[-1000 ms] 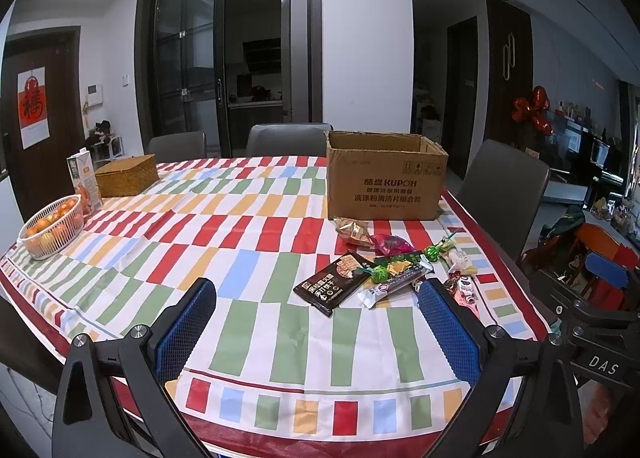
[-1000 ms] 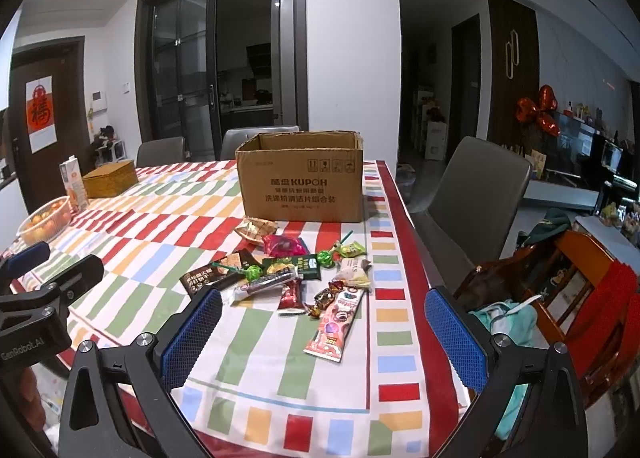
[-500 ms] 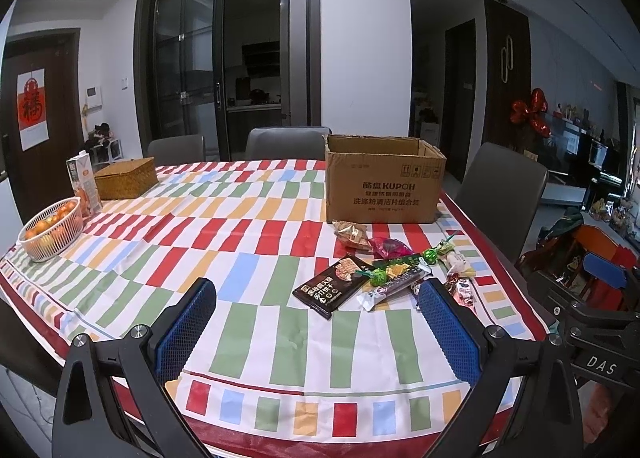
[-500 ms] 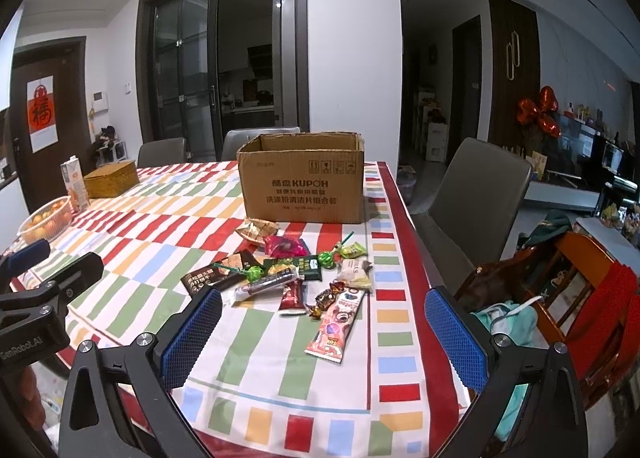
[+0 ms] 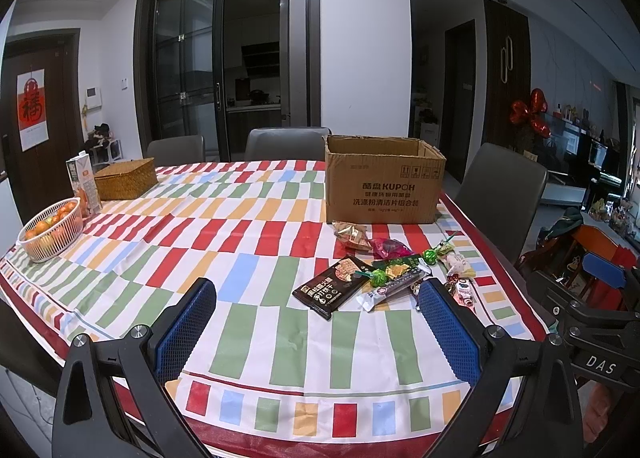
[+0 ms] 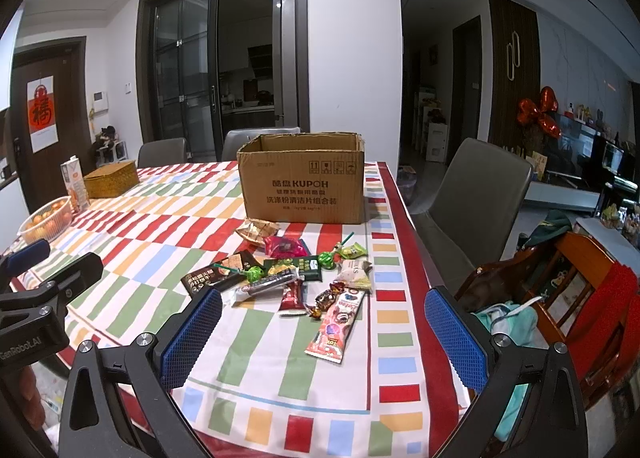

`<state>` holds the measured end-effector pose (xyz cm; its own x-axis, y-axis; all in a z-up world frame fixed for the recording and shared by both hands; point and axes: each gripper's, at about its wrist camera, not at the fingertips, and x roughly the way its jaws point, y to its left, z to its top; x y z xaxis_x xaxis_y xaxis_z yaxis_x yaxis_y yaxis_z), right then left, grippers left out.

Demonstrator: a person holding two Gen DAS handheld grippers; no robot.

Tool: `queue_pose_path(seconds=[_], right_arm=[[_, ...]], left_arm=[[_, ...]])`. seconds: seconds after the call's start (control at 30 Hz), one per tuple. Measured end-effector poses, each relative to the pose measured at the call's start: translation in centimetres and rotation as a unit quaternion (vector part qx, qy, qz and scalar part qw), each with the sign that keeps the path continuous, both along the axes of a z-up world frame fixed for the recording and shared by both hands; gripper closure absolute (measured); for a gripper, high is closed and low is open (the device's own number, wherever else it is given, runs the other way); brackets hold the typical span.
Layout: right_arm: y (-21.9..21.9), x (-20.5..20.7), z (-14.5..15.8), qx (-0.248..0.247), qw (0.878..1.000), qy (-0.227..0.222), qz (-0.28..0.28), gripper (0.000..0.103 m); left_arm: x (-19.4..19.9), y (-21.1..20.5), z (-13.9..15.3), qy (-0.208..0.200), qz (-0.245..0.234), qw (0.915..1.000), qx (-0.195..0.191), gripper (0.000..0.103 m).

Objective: Organize snacks

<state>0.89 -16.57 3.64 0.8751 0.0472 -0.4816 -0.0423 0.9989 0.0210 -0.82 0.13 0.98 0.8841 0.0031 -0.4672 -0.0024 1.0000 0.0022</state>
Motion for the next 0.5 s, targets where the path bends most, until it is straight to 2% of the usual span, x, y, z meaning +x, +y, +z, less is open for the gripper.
queue_pose_path(seconds=[0.5], right_arm=[[0.02,0.0,-0.01,0.0,1.0,0.0,0.0,0.0]], left_arm=[[0.01,-0.12,0.01,0.001,-0.002,1.0,0.0,0.0]])
